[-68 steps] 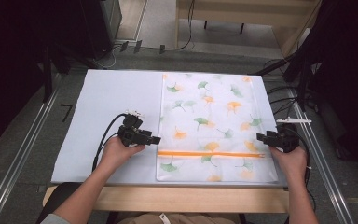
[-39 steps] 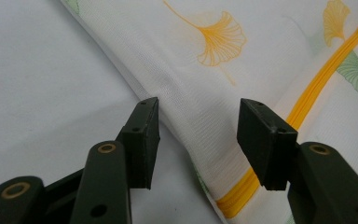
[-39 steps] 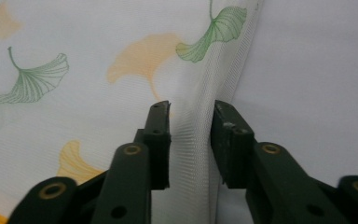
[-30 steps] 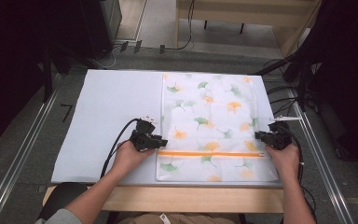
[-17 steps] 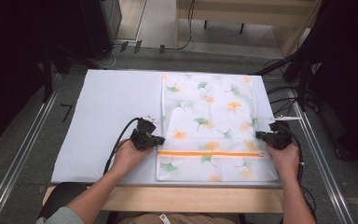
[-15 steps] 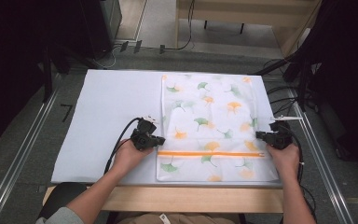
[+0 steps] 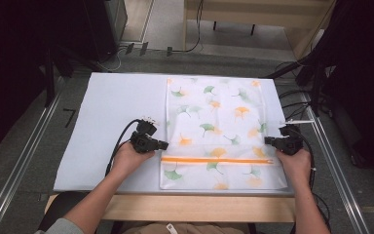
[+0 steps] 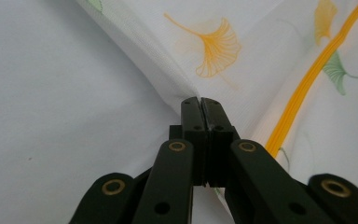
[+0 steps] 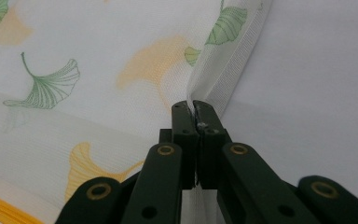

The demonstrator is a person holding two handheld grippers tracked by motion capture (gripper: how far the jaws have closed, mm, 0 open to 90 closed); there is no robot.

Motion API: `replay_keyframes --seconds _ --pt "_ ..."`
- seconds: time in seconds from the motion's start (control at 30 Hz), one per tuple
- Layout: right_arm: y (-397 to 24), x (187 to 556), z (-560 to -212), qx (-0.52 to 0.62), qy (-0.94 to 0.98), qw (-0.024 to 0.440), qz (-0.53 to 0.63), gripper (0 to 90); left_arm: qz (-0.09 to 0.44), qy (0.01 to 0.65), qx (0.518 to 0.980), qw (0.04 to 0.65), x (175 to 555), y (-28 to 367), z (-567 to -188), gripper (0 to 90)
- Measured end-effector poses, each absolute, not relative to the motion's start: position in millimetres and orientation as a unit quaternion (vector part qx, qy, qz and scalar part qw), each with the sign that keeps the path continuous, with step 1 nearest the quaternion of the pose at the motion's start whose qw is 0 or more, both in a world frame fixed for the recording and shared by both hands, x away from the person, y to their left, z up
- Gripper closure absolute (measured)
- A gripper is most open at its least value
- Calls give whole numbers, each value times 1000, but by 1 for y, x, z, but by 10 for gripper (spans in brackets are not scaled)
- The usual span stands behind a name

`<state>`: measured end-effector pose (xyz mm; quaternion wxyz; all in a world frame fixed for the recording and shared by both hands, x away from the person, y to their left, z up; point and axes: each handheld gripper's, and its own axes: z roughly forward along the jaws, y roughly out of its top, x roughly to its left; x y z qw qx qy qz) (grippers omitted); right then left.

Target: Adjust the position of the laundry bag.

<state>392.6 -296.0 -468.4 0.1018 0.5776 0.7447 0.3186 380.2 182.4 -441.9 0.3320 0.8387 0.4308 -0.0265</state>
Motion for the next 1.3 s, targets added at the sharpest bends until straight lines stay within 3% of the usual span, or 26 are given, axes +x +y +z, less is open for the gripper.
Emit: replay_keyframes --seconds 0.47,1.0,1.3 --pt "-258 405 -460 540 772 74 326 900 -27 457 824 332 376 226 -431 900" --pt "-214 416 -454 495 800 44 336 897 12 493 810 316 368 272 -424 900" --pt "-193 412 -449 467 812 38 349 896 6 525 782 336 370 304 -420 900"
